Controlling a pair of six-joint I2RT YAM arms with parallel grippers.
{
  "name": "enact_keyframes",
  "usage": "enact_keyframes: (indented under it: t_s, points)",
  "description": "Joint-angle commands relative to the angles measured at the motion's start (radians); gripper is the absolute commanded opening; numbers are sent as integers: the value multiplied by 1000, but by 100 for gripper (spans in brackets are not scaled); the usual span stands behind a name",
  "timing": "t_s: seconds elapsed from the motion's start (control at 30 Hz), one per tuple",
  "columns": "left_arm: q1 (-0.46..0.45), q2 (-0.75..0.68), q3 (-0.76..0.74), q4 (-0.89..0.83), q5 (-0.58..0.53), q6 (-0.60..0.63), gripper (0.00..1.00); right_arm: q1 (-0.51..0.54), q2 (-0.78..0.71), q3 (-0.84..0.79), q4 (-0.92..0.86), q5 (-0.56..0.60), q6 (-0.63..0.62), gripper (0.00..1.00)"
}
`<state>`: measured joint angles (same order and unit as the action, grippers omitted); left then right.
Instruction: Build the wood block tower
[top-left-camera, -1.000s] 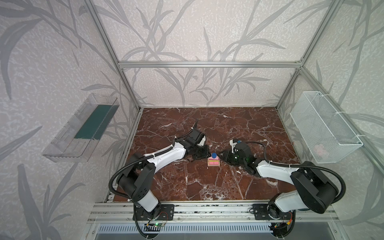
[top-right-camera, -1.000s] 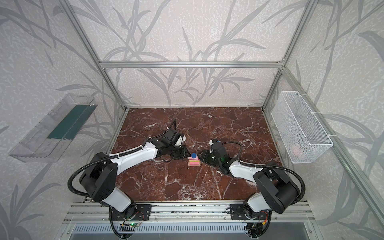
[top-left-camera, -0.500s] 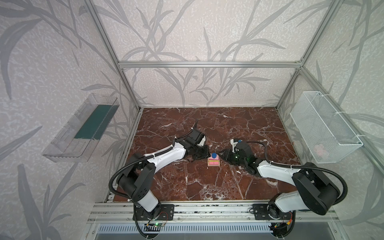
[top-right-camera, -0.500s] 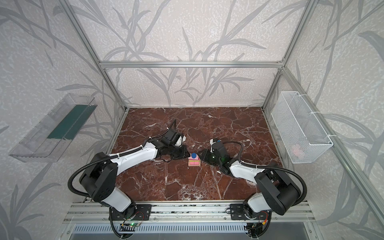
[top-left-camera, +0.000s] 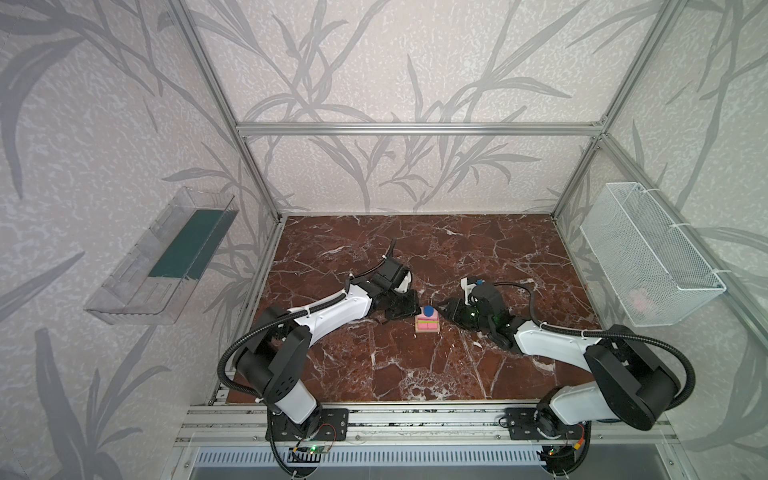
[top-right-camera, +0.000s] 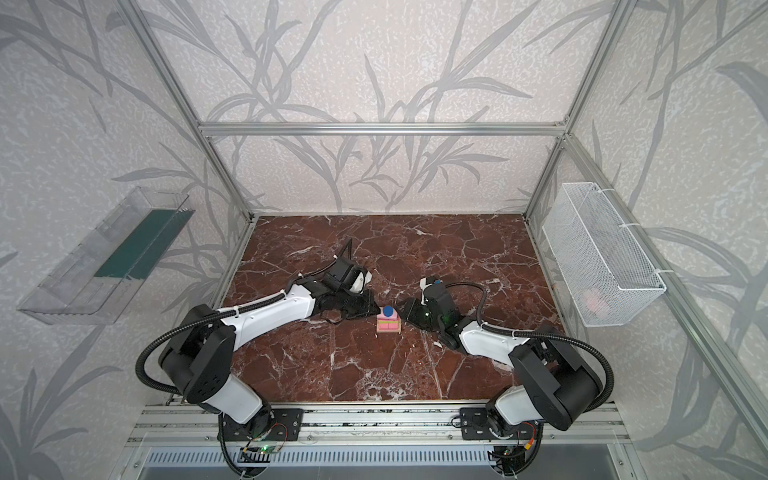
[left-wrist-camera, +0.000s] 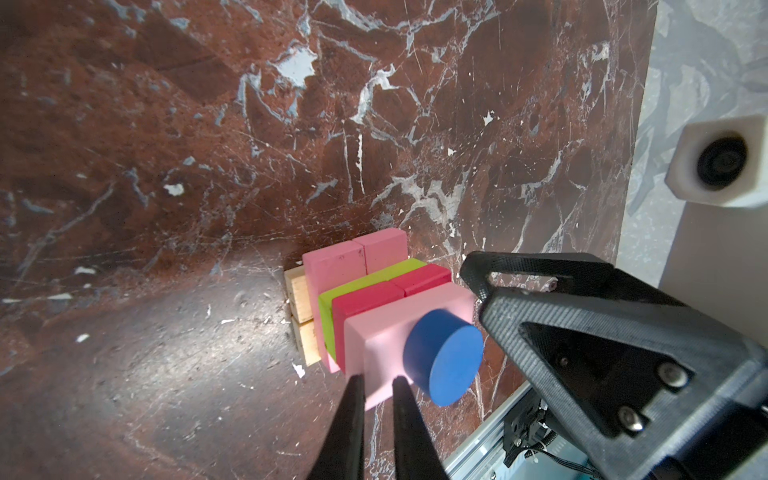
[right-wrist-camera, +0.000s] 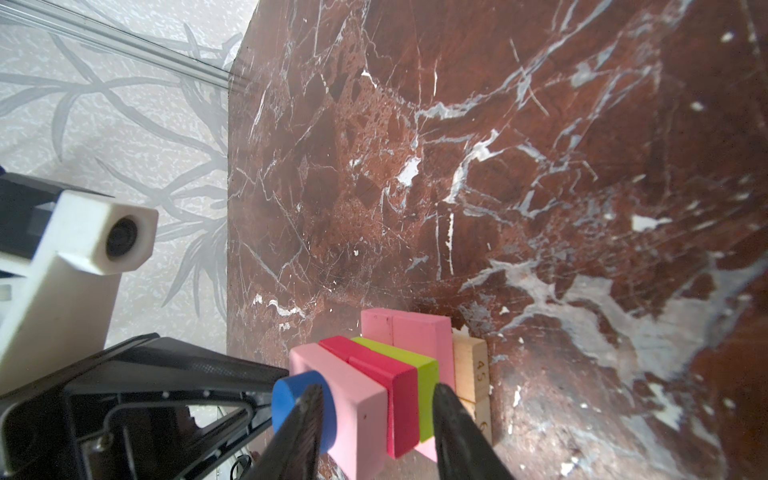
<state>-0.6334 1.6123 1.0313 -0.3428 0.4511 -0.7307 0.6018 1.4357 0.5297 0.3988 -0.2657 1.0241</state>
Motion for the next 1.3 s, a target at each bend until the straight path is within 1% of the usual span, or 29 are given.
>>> enact_keyframes:
  t_s: [0.0, 0.77, 0.83, 1.07, 1.2, 1.27]
  points:
    - [3, 12, -11, 14, 14, -9, 14, -6, -20, -8, 6, 8, -1, 45]
    - [3, 4, -8, 9, 15, -12, 15, -7, -18, -8, 4, 6, -2, 44]
    - [3, 0, -6, 2, 8, -10, 17, -8, -23, -8, 3, 6, -3, 44]
    - [5, -29, 11, -53, -33, 5, 32, -13, -63, -16, -26, 16, -4, 45]
    - [6, -65, 44, -125, -77, 29, 40, -16, -131, -15, -91, 34, -15, 46]
    - [9, -91, 64, -168, -102, 44, 41, -19, -182, -11, -150, 49, -26, 47]
